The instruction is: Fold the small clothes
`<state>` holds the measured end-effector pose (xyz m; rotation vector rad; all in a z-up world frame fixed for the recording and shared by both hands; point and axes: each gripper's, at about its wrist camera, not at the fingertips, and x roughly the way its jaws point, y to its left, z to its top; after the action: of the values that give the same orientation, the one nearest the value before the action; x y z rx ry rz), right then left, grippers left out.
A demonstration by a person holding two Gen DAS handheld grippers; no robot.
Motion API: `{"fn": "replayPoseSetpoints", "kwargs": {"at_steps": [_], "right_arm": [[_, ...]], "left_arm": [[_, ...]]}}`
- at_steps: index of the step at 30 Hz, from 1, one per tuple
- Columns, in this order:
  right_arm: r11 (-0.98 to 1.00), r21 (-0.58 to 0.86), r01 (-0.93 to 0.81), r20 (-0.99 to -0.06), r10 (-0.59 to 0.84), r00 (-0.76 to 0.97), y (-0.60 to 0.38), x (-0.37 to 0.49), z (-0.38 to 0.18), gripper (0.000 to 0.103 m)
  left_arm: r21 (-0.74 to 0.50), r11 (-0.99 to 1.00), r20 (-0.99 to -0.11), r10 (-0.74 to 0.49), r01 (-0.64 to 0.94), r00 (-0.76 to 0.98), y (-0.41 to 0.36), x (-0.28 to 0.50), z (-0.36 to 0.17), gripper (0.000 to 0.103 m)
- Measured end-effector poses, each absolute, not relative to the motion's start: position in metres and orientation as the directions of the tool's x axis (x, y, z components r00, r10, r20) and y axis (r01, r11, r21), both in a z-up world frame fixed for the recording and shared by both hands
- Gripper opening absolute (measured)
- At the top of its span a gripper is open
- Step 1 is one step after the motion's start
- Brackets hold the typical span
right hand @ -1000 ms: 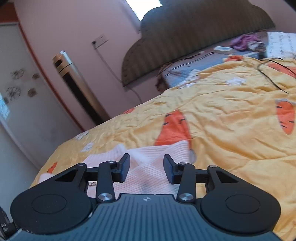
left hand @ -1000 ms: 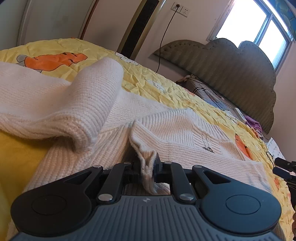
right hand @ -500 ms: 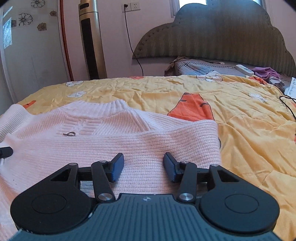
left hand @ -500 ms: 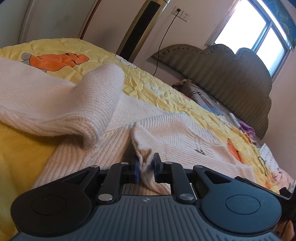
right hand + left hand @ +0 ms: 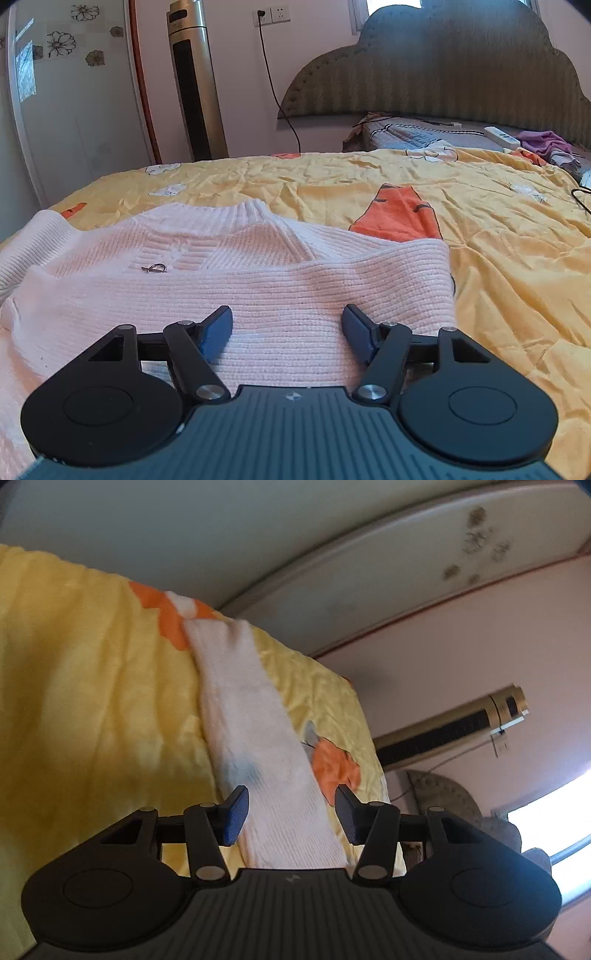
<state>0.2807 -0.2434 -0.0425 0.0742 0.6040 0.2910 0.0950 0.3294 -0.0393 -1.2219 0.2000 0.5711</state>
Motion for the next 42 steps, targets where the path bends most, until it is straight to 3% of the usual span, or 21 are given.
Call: {"fn": "replayPoseSetpoints", "kwargs": {"at_steps": [3, 13, 14, 15, 16, 19, 22, 24, 28, 31, 34, 37, 42], "right_arm": [[0.955, 0.163, -0.249, -0.547, 0.298, 0.783, -0.244, 0.281, -0.042, 0.069], [0.952, 0.171, -0.252, -0.545, 0.305, 0.781, -0.244, 0.281, -0.042, 0.071], [0.952, 0.172, -0.252, -0.545, 0.305, 0.781, -0.244, 0.282, -0.042, 0.071], [0.952, 0.172, -0.252, -0.545, 0.305, 0.781, -0.244, 0.282, -0.042, 0.072], [0.952, 0.172, -0.252, -0.545, 0.305, 0.781, -0.244, 0.282, -0.042, 0.072], [0.952, 0.173, -0.253, -0.545, 0.306, 0.781, -0.244, 0.281, -0.042, 0.072], [0.952, 0.172, -0.252, -0.545, 0.305, 0.781, -0.244, 0.281, -0.042, 0.072], [0.952, 0.172, -0.252, -0.545, 0.306, 0.781, -0.244, 0.282, -0.042, 0.072], [0.952, 0.175, -0.252, -0.544, 0.307, 0.781, -0.243, 0.282, -0.042, 0.072], [0.950, 0.183, -0.251, -0.542, 0.311, 0.781, -0.244, 0.281, -0.042, 0.072], [0.947, 0.202, -0.249, -0.537, 0.320, 0.780, -0.246, 0.282, -0.042, 0.071], [0.940, 0.236, -0.245, -0.528, 0.336, 0.780, -0.251, 0.282, -0.043, 0.071], [0.938, 0.246, -0.243, -0.525, 0.340, 0.780, -0.254, 0.282, -0.043, 0.071]], "left_arm": [[-0.807, 0.187, -0.487, 0.326, -0.561, 0.810, 0.339, 0.095, -0.046, 0.050], [-0.770, 0.194, -0.515, 0.375, -0.608, 0.771, 0.344, 0.111, -0.039, 0.049], [-0.747, 0.215, -0.527, 0.386, -0.630, 0.757, 0.343, 0.114, -0.038, 0.044], [-0.693, 0.241, -0.561, 0.411, -0.679, 0.719, 0.342, 0.119, -0.035, 0.013], [-0.618, 0.270, -0.606, 0.435, -0.738, 0.667, 0.340, 0.128, -0.033, 0.009], [-0.495, 0.353, -0.596, 0.528, -0.794, 0.606, 0.319, 0.141, -0.021, 0.008], [-0.487, 0.490, -0.476, 0.545, -0.723, 0.690, 0.277, 0.153, 0.009, 0.008], [-0.511, 0.610, -0.395, 0.459, -0.605, 0.796, 0.241, 0.163, 0.028, 0.008], [-0.559, 0.770, -0.296, 0.163, -0.309, 0.941, 0.155, 0.187, 0.041, 0.009], [-0.627, 0.772, -0.299, -0.115, -0.104, 0.947, 0.096, 0.212, 0.022, 0.009], [-0.706, 0.707, -0.366, -0.325, -0.033, 0.872, 0.051, 0.230, -0.017, 0.009], [-0.709, 0.702, -0.469, -0.401, -0.065, 0.787, 0.029, 0.243, -0.056, 0.009], [-0.710, 0.704, -0.409, -0.407, -0.004, 0.817, 0.027, 0.232, -0.060, 0.010]]}}
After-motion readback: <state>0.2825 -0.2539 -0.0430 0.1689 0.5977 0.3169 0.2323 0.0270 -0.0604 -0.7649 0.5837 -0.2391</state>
